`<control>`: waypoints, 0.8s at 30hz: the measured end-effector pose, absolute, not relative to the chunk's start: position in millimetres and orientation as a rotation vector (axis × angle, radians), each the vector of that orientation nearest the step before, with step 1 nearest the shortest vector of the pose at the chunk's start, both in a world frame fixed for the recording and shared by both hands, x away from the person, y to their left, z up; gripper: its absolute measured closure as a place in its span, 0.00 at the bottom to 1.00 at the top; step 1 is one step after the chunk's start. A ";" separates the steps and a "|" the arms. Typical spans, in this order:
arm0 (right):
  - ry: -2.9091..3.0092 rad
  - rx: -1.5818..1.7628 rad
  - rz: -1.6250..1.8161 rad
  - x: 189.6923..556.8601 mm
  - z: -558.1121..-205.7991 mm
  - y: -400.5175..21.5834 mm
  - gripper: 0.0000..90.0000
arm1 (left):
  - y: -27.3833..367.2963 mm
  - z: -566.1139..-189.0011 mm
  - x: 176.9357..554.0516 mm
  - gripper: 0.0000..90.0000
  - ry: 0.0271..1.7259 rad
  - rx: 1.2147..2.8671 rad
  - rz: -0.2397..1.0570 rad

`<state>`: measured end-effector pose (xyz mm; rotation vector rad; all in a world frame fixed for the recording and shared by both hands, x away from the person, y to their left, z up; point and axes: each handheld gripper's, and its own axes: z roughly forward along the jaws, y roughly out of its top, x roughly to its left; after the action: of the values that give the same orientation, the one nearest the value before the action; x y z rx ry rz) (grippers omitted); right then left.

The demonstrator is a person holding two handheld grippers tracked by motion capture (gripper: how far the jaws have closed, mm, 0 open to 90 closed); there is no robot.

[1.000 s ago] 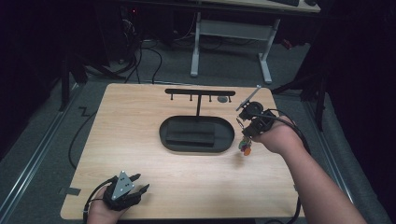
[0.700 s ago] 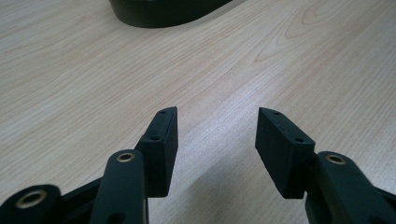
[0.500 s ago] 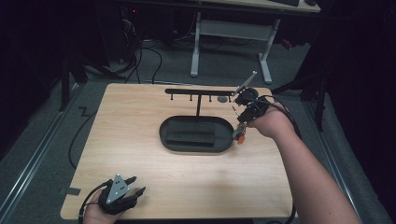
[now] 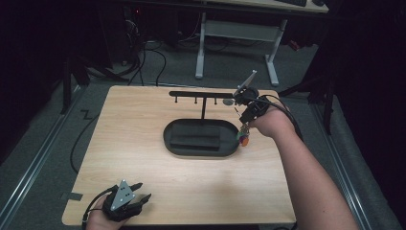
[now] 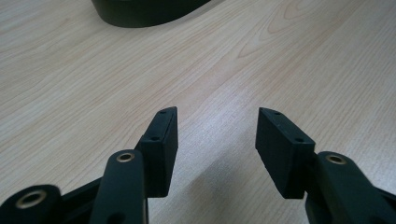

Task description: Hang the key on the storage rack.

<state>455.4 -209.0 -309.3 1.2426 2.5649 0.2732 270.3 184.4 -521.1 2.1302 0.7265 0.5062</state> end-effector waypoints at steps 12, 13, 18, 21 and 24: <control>2.554 1.282 0.337 483.6 -303.0 -208.8 0.94 | 185.1 -522.8 267.3 0.56 0.734 2.140 0.508; 2.555 1.286 0.335 485.7 -303.8 -209.4 0.94 | 185.0 -522.9 267.0 0.56 0.729 2.144 0.513; 2.532 1.331 0.354 494.5 -307.4 -216.3 0.94 | 184.4 -522.5 266.4 0.55 0.729 2.142 0.511; 2.536 1.331 0.355 497.1 -311.8 -220.2 0.94 | 184.9 -522.8 266.6 0.55 0.730 2.143 0.513; 2.534 1.343 0.362 499.2 -315.1 -224.3 0.94 | 185.1 -522.8 266.2 0.55 0.733 2.141 0.513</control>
<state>499.2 -224.3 -315.1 1.3431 2.5341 0.3620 266.2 185.1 -522.8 2.1410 0.7333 0.5131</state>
